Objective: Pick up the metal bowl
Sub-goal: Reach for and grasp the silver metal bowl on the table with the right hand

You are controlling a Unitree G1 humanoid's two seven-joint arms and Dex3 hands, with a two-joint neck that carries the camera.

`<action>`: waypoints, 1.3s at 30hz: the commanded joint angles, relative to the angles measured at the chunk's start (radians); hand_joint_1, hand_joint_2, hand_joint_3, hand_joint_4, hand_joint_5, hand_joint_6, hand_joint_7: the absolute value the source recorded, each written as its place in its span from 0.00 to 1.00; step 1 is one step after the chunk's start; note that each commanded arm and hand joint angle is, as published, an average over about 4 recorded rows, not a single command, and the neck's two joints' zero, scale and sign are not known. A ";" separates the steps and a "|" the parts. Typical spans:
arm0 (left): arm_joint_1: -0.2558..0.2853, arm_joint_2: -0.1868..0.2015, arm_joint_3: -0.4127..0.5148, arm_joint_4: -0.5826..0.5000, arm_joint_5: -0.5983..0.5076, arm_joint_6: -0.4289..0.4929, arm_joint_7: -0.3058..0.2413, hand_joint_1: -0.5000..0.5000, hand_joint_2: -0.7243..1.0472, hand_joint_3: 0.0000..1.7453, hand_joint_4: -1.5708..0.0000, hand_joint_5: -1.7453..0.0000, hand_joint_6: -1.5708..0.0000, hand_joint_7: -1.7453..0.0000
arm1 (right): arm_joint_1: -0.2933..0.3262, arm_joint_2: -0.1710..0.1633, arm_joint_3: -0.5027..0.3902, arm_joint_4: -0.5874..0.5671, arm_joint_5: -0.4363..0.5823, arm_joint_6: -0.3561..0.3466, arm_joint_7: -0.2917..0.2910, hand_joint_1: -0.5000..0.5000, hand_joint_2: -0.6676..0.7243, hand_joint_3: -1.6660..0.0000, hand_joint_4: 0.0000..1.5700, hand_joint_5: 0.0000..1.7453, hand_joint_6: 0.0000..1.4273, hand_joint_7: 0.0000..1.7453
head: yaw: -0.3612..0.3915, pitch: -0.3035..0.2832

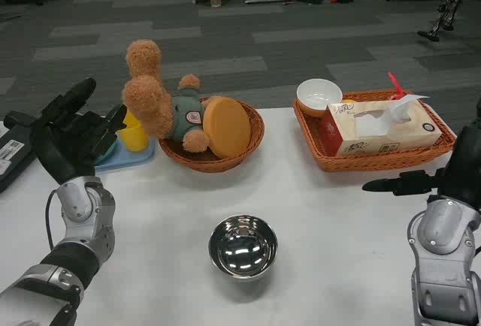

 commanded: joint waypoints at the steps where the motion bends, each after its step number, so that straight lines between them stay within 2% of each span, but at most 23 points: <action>1: -0.005 0.100 0.015 -0.328 -0.151 0.192 -0.209 0.07 0.25 0.05 1.00 1.00 1.00 1.00 | -0.183 -0.097 0.190 0.327 0.529 -0.716 0.175 0.08 1.00 1.00 0.00 0.00 0.00 0.00 | -0.185 -0.021; 2: -0.005 0.100 0.016 -0.329 -0.151 0.192 -0.209 0.07 0.25 0.05 1.00 1.00 1.00 1.00 | -0.183 -0.097 0.191 0.327 0.529 -0.716 0.175 0.08 1.00 1.00 0.00 0.00 0.00 0.00 | -0.168 -0.019; 3: -0.005 0.100 0.016 -0.329 -0.151 0.192 -0.209 0.07 0.25 0.05 1.00 1.00 1.00 1.00 | -0.184 -0.097 0.191 0.328 0.529 -0.716 0.175 0.08 1.00 1.00 0.00 0.00 0.00 0.00 | -0.112 -0.013; 27: 0.001 0.100 0.017 -0.329 -0.151 0.192 -0.207 0.06 0.25 0.05 1.00 1.00 1.00 1.00 | -0.185 -0.095 0.198 0.334 0.547 -0.719 0.176 0.08 1.00 1.00 0.00 0.00 0.00 0.00 | -0.114 -0.028; 28: 0.001 0.100 0.017 -0.329 -0.151 0.193 -0.208 0.05 0.29 0.05 1.00 1.00 1.00 1.00 | -0.185 -0.094 0.198 0.334 0.552 -0.720 0.176 0.08 0.99 1.00 0.00 0.00 0.00 0.00 | -0.115 -0.027; 30: 0.001 0.100 0.018 -0.329 -0.151 0.194 -0.209 0.08 0.56 0.05 0.96 1.00 0.99 1.00 | -0.185 -0.093 0.201 0.335 0.567 -0.719 0.176 0.06 0.85 0.98 0.00 0.00 0.00 0.00 | -0.114 -0.026; 31: 0.001 0.100 0.018 -0.329 -0.151 0.195 -0.209 0.11 0.73 0.05 0.89 1.00 0.97 1.00 | -0.185 -0.092 0.203 0.336 0.577 -0.719 0.176 0.05 0.72 0.95 0.00 0.00 0.00 0.00 | -0.114 -0.026; 32: 0.001 0.100 0.021 -0.329 -0.151 0.195 -0.209 0.19 0.86 0.05 0.68 0.99 0.87 1.00 | -0.185 -0.092 0.207 0.336 0.586 -0.719 0.176 0.04 0.52 0.88 0.03 0.00 0.00 0.00 | -0.114 -0.026; 33: 0.002 0.100 0.023 -0.329 -0.151 0.196 -0.209 0.27 0.90 0.05 0.49 0.97 0.78 1.00 | -0.185 -0.091 0.212 0.337 0.595 -0.719 0.176 0.04 0.39 0.82 0.06 0.00 0.00 0.00 | -0.114 -0.026; 34: 0.003 0.100 0.029 -0.329 -0.145 0.196 -0.209 0.31 0.95 0.05 0.27 0.85 0.65 1.00 | -0.185 -0.092 0.215 0.337 0.598 -0.722 0.176 0.04 0.23 0.74 0.15 0.00 0.00 0.00 | -0.114 -0.026; 35: 0.004 0.099 0.035 -0.329 -0.139 0.196 -0.208 0.31 0.98 0.05 0.11 0.62 0.51 1.00 | -0.185 -0.093 0.218 0.338 0.601 -0.725 0.176 0.04 0.14 0.65 0.25 0.00 0.01 0.00 | -0.114 -0.026; 37: 0.005 0.096 0.052 -0.329 -0.110 0.196 -0.207 0.19 1.00 0.04 0.04 0.18 0.36 0.99 | -0.185 -0.095 0.219 0.338 0.598 -0.729 0.176 0.04 0.08 0.57 0.42 0.01 0.06 0.01 | -0.114 -0.026; 38: 0.005 0.095 0.059 -0.329 -0.098 0.197 -0.207 0.17 1.00 0.03 0.02 0.06 0.32 0.98 | -0.185 -0.096 0.219 0.338 0.597 -0.729 0.176 0.04 0.07 0.55 0.47 0.03 0.10 0.02 | -0.114 -0.026; 39: 0.005 0.093 0.066 -0.329 -0.087 0.197 -0.207 0.15 1.00 0.03 0.02 0.04 0.31 0.97 | -0.185 -0.097 0.219 0.338 0.596 -0.729 0.176 0.04 0.06 0.52 0.51 0.04 0.14 0.04 | -0.114 -0.026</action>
